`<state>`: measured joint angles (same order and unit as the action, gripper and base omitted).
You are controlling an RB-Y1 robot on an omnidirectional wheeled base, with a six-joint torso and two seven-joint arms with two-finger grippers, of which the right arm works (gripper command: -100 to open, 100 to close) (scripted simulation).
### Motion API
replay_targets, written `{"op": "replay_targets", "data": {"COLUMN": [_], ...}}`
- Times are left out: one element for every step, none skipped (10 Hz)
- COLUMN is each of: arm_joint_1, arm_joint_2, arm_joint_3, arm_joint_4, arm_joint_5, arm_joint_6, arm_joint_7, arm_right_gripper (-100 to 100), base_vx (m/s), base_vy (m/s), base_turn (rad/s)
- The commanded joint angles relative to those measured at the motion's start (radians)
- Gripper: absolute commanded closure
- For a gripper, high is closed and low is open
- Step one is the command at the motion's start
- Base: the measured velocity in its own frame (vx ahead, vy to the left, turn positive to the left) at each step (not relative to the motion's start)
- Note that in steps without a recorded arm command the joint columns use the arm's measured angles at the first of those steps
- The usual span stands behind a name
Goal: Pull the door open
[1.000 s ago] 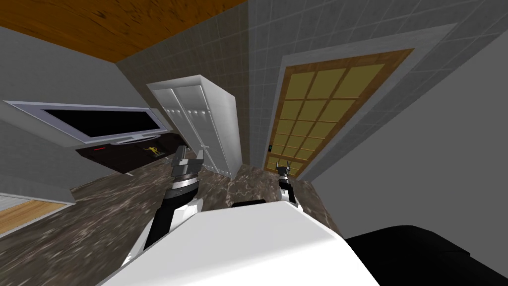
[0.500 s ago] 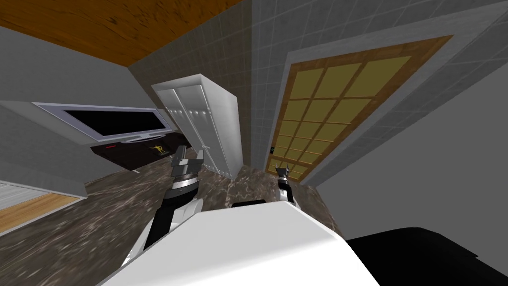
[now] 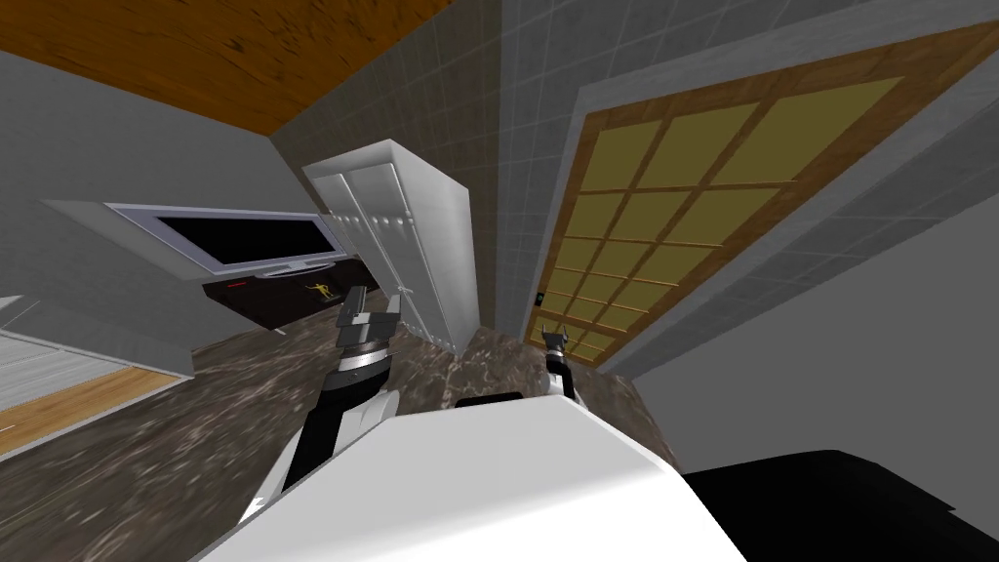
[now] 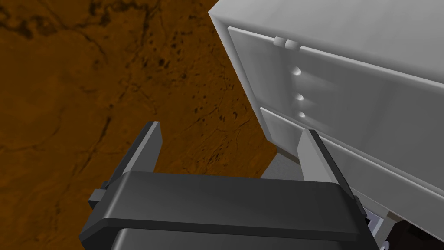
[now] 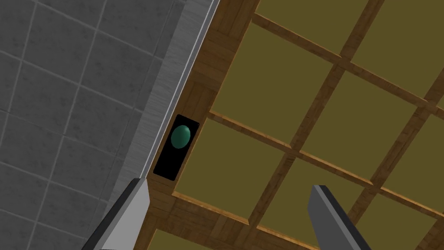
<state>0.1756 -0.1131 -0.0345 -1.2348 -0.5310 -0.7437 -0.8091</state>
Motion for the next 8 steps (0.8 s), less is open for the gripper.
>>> {"op": "replay_targets", "data": {"arm_joint_1": [-0.014, -0.023, -0.032, -0.040, -0.049, -0.057, -0.065, -0.072], "arm_joint_2": [-0.002, -0.003, -0.003, -0.004, -0.004, -0.005, -0.005, -0.006], "arm_joint_3": [0.002, 0.003, 0.004, 0.005, 0.005, 0.006, 0.007, 0.008], "arm_joint_4": [0.042, 0.067, 0.091, 0.115, 0.138, 0.160, 0.182, 0.204], "arm_joint_5": [-0.019, -0.030, -0.041, -0.053, -0.063, -0.074, -0.084, -0.094], "arm_joint_6": [-0.015, -0.023, -0.030, -0.038, -0.045, -0.052, -0.059, -0.065], "arm_joint_7": [-0.035, -0.054, -0.073, -0.092, -0.110, -0.127, -0.144, -0.161], "arm_right_gripper": [-100, -100, -100, -100, -100, -100, -100, -100], "base_vx": [0.088, 0.078, 0.097, 0.098, 0.093, 0.089, 0.090, 0.099], "base_vy": [-0.039, -0.037, -0.043, -0.031, -0.030, -0.045, -0.043, -0.035], "base_turn": [0.071, 0.084, 0.079, 0.072, 0.070, 0.055, 0.063, 0.076]}}
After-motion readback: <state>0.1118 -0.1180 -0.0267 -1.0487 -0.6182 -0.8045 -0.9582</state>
